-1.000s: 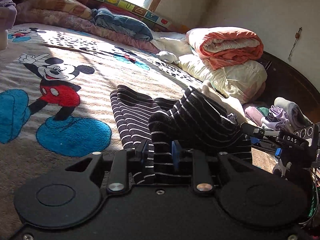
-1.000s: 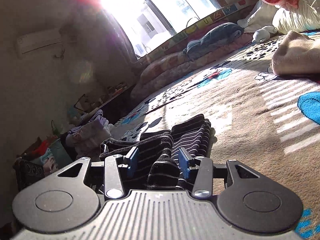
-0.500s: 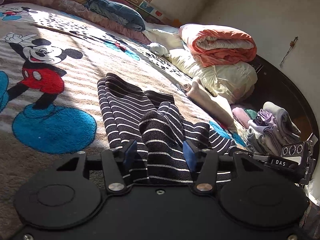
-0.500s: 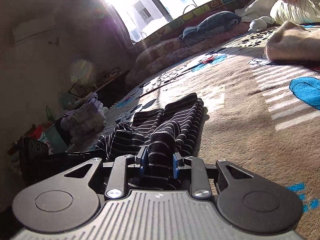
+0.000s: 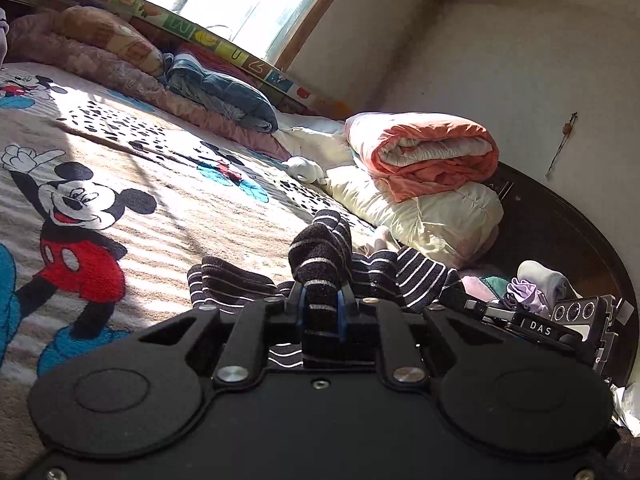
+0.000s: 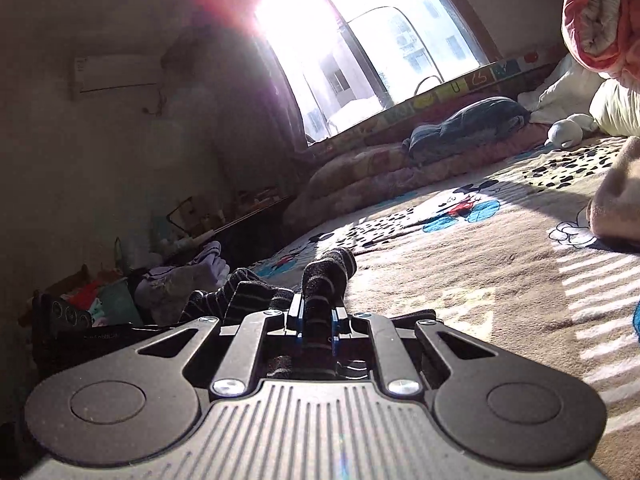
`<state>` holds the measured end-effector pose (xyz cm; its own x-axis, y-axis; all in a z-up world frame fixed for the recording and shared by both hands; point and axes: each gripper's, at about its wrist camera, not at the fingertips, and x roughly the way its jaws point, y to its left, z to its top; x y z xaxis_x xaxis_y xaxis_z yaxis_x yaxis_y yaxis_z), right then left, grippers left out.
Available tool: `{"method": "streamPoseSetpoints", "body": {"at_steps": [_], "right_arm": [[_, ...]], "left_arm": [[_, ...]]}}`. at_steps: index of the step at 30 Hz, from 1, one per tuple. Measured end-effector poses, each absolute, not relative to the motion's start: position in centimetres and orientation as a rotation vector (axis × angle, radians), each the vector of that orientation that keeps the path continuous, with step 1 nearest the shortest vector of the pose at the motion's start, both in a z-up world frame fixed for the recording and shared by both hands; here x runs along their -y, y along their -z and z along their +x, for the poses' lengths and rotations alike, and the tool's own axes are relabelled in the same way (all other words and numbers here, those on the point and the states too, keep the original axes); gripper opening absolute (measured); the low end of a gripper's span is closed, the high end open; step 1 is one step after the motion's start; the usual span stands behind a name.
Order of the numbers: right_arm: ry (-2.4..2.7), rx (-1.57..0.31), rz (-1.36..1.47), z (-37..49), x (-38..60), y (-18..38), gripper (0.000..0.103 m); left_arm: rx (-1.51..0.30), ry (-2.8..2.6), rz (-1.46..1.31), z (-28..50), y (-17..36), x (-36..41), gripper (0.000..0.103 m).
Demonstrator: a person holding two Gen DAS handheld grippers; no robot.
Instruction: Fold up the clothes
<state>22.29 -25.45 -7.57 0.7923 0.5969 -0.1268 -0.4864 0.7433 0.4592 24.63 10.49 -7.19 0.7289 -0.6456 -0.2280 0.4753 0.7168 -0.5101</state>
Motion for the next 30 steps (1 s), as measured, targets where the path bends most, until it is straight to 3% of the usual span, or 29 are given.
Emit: {"method": "streamPoseSetpoints", "body": {"at_steps": [24,26,28,30], "right_arm": [[-0.571,-0.481,0.606,33.8,25.8,13.3,0.014],[-0.552,-0.496,0.611,34.0,25.7,13.6,0.019],[-0.522,-0.514,0.615,34.1,25.9,13.9,0.030],[-0.499,-0.505,0.625,33.9,26.2,13.7,0.036]], "left_arm": [[-0.527,0.551,-0.523,32.4,11.1,-10.8,0.013],[-0.549,0.541,-0.527,32.5,11.4,-10.8,0.013],[-0.584,0.526,-0.527,32.8,11.7,-10.6,0.016],[-0.587,0.509,-0.514,32.6,11.6,-10.5,0.036]]}}
